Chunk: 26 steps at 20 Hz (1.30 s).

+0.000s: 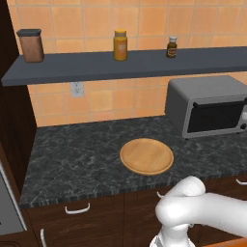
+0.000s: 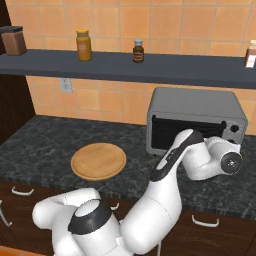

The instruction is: Pick up the kebab skewer and baguette bread, and place them inside the toaster oven. Close the toaster oven door and start by setting the timer.

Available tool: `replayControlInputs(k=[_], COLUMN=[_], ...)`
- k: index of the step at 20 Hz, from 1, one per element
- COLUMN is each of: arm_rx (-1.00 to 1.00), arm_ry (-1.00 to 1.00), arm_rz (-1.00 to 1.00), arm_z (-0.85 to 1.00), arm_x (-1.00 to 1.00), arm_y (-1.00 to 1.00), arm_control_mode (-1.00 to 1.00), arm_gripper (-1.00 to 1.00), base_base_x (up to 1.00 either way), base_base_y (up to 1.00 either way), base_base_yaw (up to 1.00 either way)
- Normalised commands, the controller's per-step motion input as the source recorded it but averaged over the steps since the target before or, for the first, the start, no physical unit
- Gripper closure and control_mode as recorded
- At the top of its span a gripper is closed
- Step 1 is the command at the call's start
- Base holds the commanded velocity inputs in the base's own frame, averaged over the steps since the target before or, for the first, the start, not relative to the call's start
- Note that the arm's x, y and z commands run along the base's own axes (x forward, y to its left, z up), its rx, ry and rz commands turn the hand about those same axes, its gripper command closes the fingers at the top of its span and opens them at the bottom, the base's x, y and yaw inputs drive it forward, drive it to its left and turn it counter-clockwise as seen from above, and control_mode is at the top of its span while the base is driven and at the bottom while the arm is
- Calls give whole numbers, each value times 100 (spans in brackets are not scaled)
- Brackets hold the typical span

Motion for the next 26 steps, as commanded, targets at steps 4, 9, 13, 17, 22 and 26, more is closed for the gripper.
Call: replayControlInputs(k=[4,9,13,17,22,26], arm_rx=[-27,-21,-13,-7,-4,-2], arm_ry=[-11,-16,-29,-11,-3,-10], arm_rz=[7,15,4,0,0,0], arm_z=[-7,-2,-12,-44,-42,-19], arm_x=[-14,0,0,12,35,35], arm_y=[-36,-34,-19,-42,-34,-29], arm_control_mode=[-100,-100,-100,-100,-100,-100], arm_gripper=[-100,-100,-100,-100,-100,-100], base_base_x=[0,0,0,0,0,0], base_base_y=[0,0,0,0,0,0], base_base_yaw=[0,0,0,0,0,0])
